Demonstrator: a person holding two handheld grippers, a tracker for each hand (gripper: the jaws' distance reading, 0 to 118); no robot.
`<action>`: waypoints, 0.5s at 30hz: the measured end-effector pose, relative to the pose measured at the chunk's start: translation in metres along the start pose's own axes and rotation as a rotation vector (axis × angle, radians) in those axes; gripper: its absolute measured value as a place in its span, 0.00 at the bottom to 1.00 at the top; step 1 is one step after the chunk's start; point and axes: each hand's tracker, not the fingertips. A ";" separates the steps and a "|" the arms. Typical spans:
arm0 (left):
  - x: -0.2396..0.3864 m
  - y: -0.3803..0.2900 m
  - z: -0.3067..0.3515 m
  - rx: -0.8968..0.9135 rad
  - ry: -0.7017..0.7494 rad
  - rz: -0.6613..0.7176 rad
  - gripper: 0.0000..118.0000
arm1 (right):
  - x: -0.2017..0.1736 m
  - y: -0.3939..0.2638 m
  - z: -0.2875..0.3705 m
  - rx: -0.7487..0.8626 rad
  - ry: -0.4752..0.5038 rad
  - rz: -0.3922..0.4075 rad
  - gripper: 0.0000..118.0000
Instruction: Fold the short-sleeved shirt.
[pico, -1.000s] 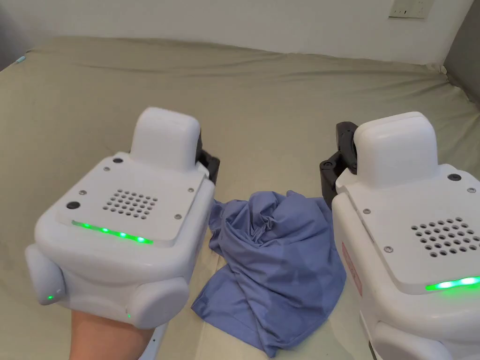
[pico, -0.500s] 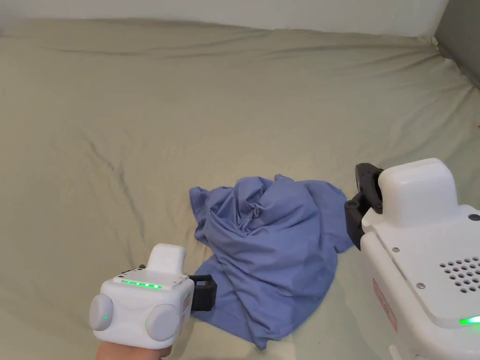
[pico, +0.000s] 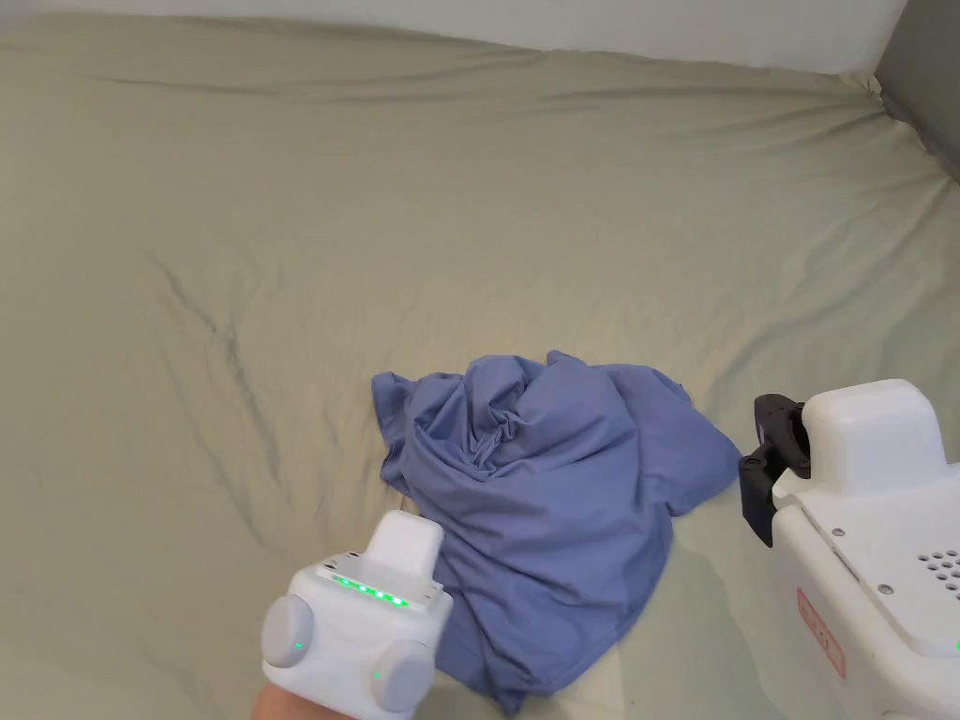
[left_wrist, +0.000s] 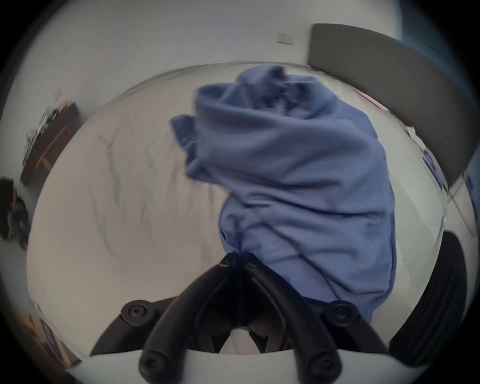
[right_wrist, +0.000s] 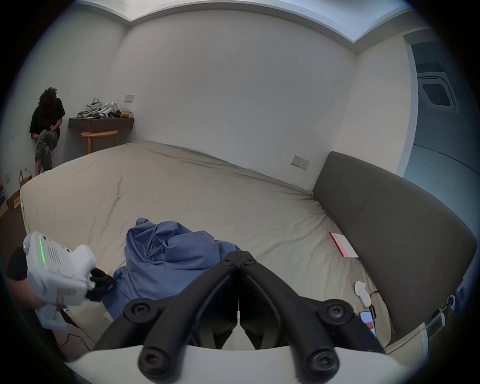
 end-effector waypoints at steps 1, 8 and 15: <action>0.004 -0.002 0.000 0.017 -0.028 -0.024 0.01 | 0.001 0.002 -0.005 -0.006 0.011 -0.008 0.01; -0.043 -0.002 0.037 0.091 -0.091 0.147 0.01 | 0.020 0.033 -0.075 -0.081 0.146 0.064 0.03; -0.077 -0.007 0.087 0.176 -0.068 0.187 0.01 | 0.014 0.037 -0.233 -0.386 0.316 0.071 0.82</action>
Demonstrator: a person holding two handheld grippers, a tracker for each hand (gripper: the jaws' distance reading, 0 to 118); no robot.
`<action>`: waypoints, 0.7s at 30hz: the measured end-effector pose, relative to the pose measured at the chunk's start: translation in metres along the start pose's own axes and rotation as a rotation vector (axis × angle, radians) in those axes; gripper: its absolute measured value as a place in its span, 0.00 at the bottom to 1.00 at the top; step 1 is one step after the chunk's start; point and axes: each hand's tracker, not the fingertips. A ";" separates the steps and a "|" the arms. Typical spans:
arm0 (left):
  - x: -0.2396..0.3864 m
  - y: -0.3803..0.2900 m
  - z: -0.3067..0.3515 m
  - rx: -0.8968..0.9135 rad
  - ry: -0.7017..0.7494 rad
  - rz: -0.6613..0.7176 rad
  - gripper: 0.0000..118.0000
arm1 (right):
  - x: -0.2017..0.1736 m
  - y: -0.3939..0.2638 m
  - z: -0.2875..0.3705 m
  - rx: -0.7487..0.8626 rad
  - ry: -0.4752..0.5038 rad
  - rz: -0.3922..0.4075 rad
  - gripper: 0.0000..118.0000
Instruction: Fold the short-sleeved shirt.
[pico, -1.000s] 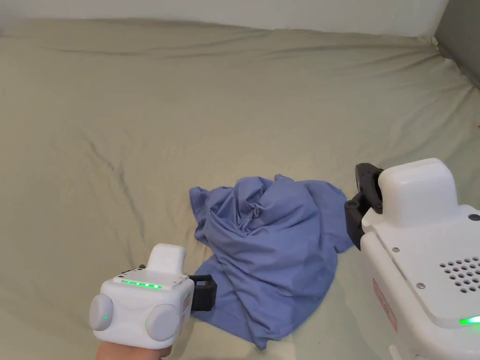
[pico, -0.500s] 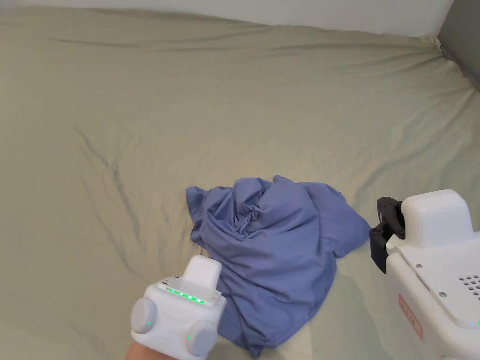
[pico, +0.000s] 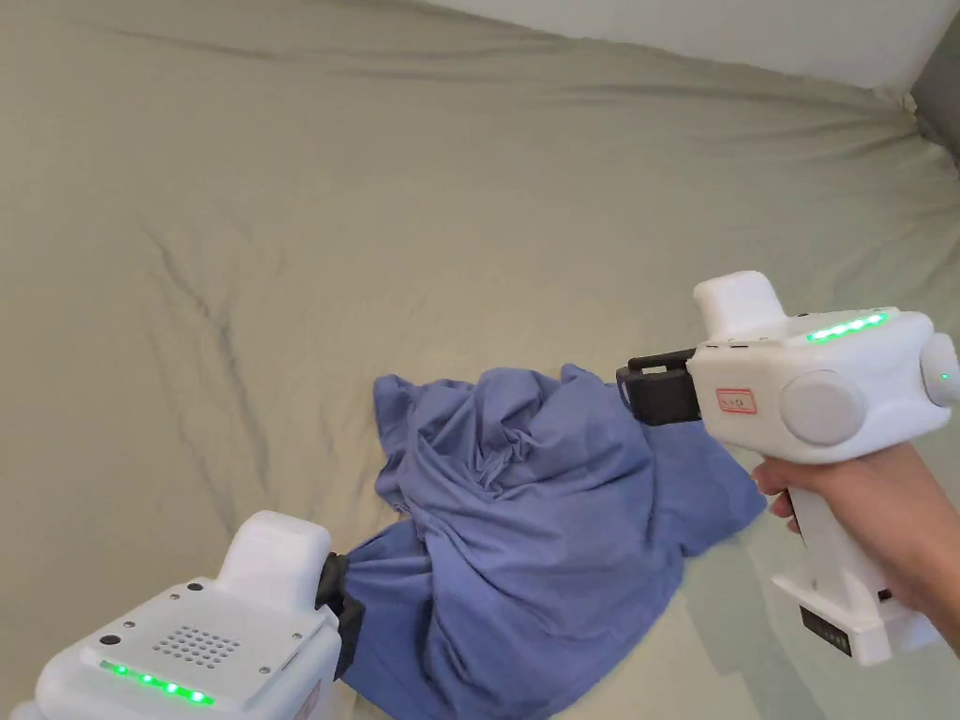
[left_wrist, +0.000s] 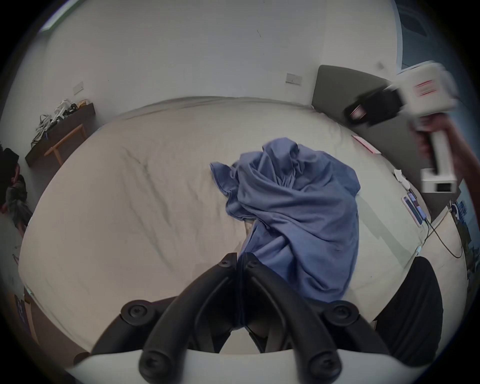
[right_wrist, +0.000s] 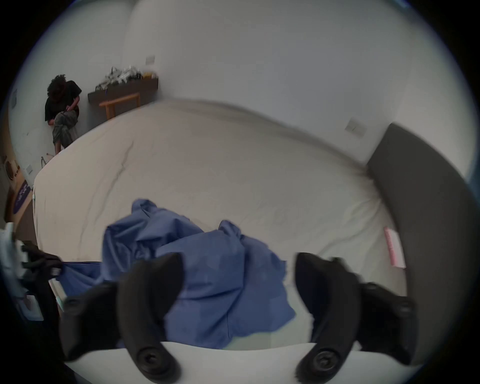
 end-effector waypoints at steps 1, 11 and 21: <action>-0.001 0.001 0.003 0.001 0.000 0.001 0.01 | 0.003 0.003 -0.021 -0.023 -0.015 -0.001 0.83; -0.005 -0.014 -0.011 -0.034 0.007 0.030 0.01 | 0.006 -0.016 -0.157 -0.322 -0.077 0.037 0.83; -0.014 -0.004 -0.013 -0.011 0.011 0.050 0.01 | -0.023 -0.010 -0.117 -0.247 -0.026 0.163 0.07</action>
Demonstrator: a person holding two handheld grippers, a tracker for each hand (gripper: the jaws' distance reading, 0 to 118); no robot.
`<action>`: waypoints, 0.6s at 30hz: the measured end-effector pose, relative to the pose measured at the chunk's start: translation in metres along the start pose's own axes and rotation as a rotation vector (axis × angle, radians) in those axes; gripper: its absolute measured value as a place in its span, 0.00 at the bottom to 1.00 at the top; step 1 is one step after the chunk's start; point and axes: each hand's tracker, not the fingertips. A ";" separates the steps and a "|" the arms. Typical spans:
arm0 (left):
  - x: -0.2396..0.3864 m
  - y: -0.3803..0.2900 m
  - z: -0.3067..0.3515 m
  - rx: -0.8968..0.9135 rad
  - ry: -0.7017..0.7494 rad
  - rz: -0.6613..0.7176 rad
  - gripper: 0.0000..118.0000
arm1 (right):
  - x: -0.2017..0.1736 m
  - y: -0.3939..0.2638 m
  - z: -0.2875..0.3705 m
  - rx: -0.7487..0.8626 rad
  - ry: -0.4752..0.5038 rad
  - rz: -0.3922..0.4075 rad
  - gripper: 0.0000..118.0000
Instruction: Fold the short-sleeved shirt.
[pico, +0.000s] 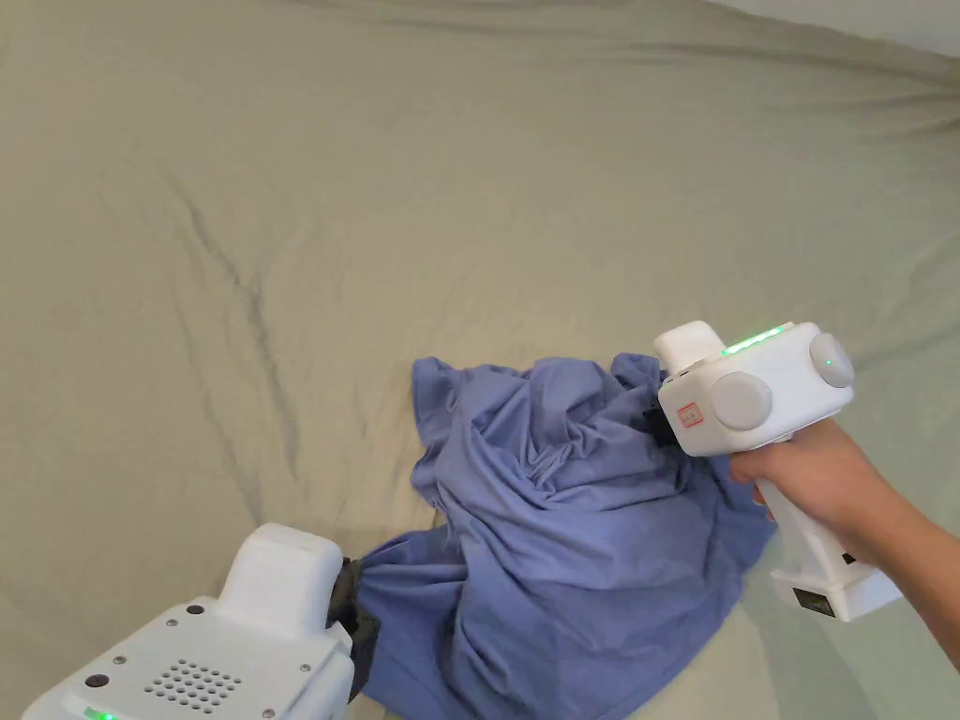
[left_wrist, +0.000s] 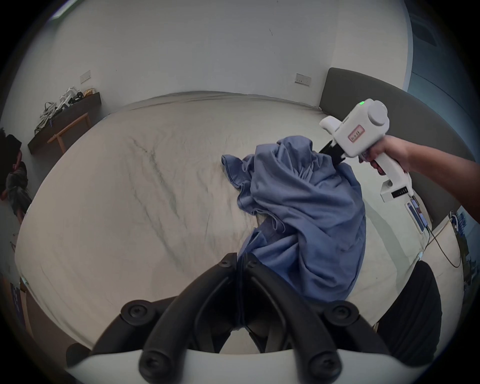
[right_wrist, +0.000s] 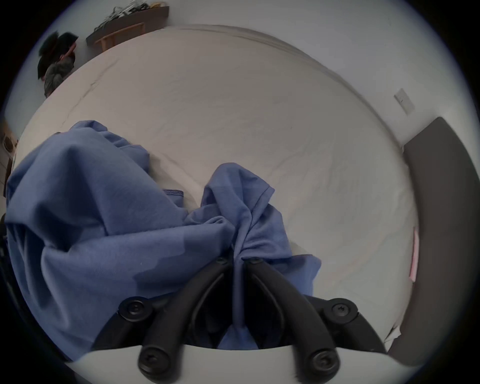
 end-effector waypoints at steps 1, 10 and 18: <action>-0.002 0.003 0.005 0.020 0.005 0.000 0.01 | 0.006 -0.002 0.012 0.038 -0.007 -0.043 0.07; -0.044 0.056 0.078 0.277 0.075 0.065 0.01 | 0.060 -0.029 0.168 0.328 -0.056 -0.205 0.07; -0.077 0.114 0.144 0.479 0.276 0.000 0.01 | 0.069 -0.060 0.297 0.583 -0.286 -0.217 0.07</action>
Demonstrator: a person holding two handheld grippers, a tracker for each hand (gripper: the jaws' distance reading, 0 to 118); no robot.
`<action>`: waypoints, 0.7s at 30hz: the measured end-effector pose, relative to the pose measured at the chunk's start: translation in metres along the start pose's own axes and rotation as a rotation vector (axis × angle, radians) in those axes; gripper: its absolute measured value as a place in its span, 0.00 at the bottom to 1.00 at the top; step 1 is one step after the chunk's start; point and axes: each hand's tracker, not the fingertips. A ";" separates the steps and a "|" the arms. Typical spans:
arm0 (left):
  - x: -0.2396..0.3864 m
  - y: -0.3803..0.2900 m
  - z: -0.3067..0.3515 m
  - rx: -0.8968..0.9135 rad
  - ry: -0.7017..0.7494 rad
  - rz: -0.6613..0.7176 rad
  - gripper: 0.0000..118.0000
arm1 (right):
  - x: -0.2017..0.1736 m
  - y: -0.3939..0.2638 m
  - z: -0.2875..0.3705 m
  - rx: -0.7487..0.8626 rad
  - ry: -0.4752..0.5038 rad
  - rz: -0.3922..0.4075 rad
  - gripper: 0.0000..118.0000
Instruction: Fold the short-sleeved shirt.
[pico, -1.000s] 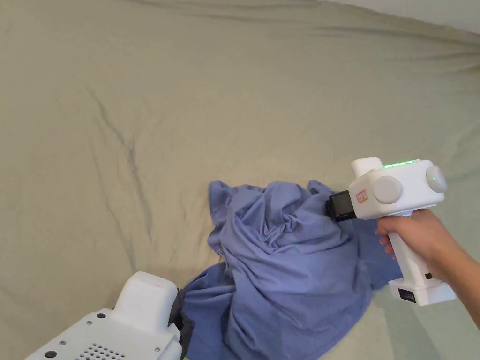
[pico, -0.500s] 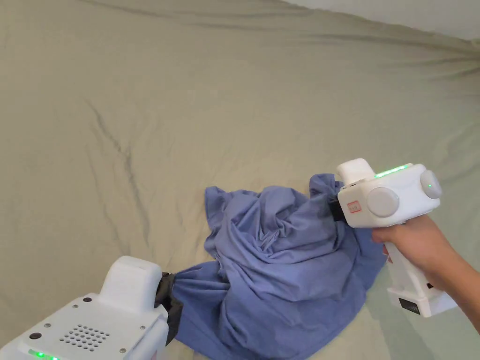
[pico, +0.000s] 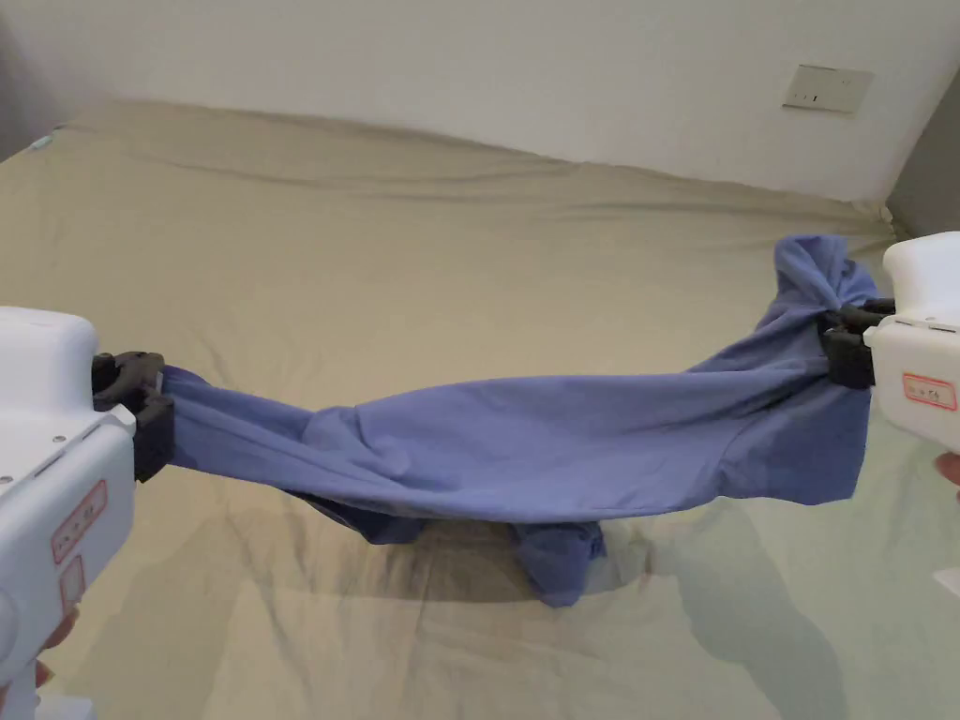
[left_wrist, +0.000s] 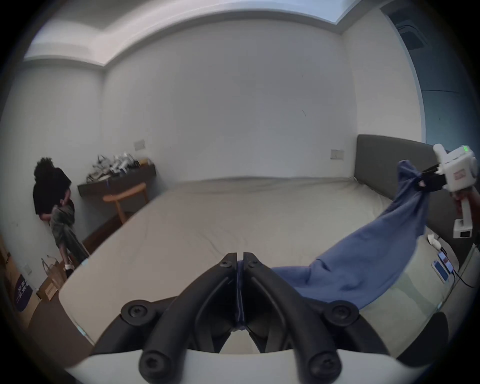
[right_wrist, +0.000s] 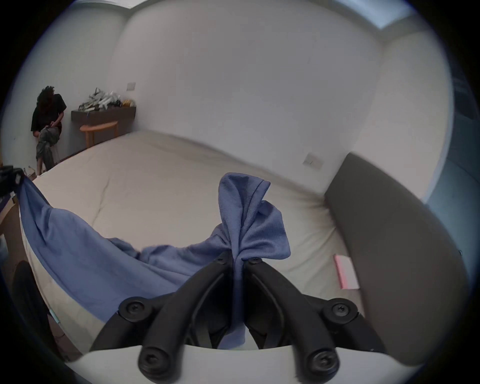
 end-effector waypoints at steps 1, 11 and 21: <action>-0.006 0.011 0.004 0.025 -0.002 0.024 0.01 | 0.006 0.006 0.012 0.035 -0.003 -0.035 0.07; -0.015 0.115 0.042 0.258 0.058 -0.022 0.01 | 0.035 0.065 0.112 0.265 -0.120 -0.101 0.07; -0.030 0.190 0.055 0.350 0.054 -0.017 0.01 | 0.062 0.112 0.135 0.356 -0.168 -0.117 0.07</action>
